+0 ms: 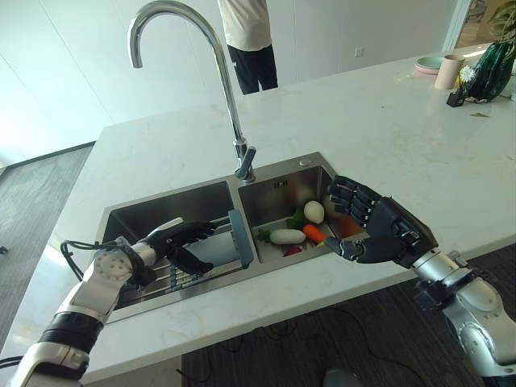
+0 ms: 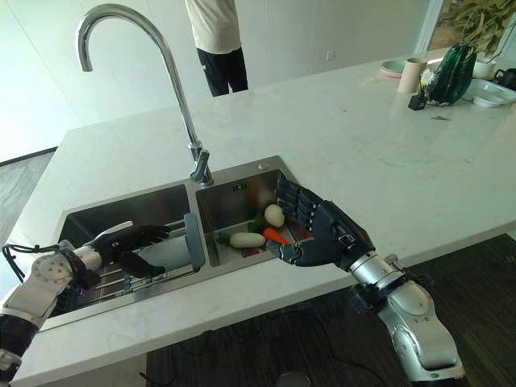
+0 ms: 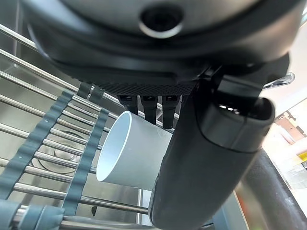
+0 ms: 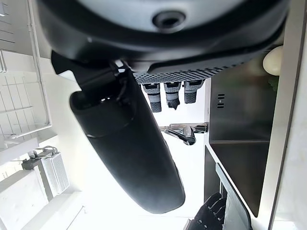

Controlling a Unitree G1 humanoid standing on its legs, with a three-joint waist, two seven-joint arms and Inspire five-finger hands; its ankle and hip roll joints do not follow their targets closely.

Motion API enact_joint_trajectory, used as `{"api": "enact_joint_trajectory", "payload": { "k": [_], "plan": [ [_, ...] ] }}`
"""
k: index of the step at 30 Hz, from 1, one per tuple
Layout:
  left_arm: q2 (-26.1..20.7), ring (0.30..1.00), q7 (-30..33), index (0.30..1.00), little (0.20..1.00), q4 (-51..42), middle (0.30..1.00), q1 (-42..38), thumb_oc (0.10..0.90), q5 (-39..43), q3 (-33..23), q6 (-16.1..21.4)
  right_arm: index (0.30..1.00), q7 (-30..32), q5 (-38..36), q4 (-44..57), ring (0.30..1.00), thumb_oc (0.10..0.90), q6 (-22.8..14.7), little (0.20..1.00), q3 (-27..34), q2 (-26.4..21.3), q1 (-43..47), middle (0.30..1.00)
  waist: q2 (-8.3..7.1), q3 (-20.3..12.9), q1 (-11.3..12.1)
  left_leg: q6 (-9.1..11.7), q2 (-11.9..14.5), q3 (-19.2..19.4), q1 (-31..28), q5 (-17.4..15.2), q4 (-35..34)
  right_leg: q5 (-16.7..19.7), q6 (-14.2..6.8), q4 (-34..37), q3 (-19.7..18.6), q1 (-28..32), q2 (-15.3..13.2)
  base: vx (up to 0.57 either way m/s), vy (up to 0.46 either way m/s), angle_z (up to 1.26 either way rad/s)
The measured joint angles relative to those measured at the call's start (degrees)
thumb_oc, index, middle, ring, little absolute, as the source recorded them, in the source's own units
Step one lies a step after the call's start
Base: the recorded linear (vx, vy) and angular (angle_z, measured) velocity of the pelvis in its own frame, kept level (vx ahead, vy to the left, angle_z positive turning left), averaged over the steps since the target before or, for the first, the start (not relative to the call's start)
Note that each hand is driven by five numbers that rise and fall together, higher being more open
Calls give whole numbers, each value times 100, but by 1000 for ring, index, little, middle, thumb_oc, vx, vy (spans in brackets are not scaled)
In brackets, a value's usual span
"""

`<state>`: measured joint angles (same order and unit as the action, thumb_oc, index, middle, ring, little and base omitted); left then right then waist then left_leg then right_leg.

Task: Place the dishes in the dishwasher.

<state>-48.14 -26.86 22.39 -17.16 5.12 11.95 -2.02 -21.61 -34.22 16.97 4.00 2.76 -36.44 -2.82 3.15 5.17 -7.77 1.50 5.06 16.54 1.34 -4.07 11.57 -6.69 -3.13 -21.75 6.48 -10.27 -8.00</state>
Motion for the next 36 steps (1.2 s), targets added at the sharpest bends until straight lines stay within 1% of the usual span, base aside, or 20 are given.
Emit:
{"api": "enact_joint_trajectory", "payload": {
  "k": [4, 13, 22, 24, 27, 30, 36],
  "plan": [
    [2, 900, 89, 900, 900, 48, 900, 14, 800, -128, 1, 7, 900, -11, 2, 0, 900, 800, -2, 900, -1, 0, 0, 900, -43, 1, -7, -2, 8, 23, -46, -11, -9, 17, -5, 34, -39, 39, -9, -6, 5, -5],
    [10, 900, 380, 900, 900, 426, 900, 29, 800, -275, 5, 103, 900, -42, 43, -1, 900, 800, -2, 900, -22, 0, 0, 900, -49, -2, -14, -11, 8, 45, -51, -22, 0, 81, -19, 125, -54, 69, 1, 0, 0, 0],
    [16, 900, 403, 900, 900, 426, 900, 29, 800, -382, 5, 108, 900, -59, 45, -1, 900, 800, -2, 900, -26, 2, 0, 900, -66, -5, -13, -13, 7, 53, -55, -23, 2, 102, -27, 145, -69, 79, 27, 0, 0, 0],
    [16, 900, 403, 900, 900, 430, 900, 30, 800, -602, 18, 123, 900, -61, 46, -1, 900, 800, -2, 900, -26, 1, 0, 900, -68, -5, -12, -13, 8, 54, -54, -23, 2, 104, -27, 145, -69, 80, 27, 0, 0, 0],
    [16, 900, 402, 900, 900, 430, 900, 29, 800, -614, 35, 123, 900, -61, 45, -2, 900, 800, -2, 900, -27, 1, 0, 900, -75, -9, -13, -13, 8, 54, -54, -23, 3, 105, -27, 145, -70, 80, 32, 0, 0, 0],
    [15, 900, 398, 900, 900, 433, 900, 27, 800, -664, 176, 131, 900, -62, 45, -2, 900, 800, -2, 900, -30, 1, 0, 900, -82, -13, -16, -14, 7, 58, -54, -23, 3, 105, -28, 146, -76, 78, 32, 0, 0, 0],
    [16, 900, 393, 900, 900, 435, 900, 26, 800, -785, 193, 167, 900, -63, 46, -2, 900, 800, -2, 900, -34, 1, 0, 900, -93, -17, -28, -14, 8, 66, -56, -23, 4, 108, -30, 151, -85, 77, 34, 0, 0, 0]
  ]
}}
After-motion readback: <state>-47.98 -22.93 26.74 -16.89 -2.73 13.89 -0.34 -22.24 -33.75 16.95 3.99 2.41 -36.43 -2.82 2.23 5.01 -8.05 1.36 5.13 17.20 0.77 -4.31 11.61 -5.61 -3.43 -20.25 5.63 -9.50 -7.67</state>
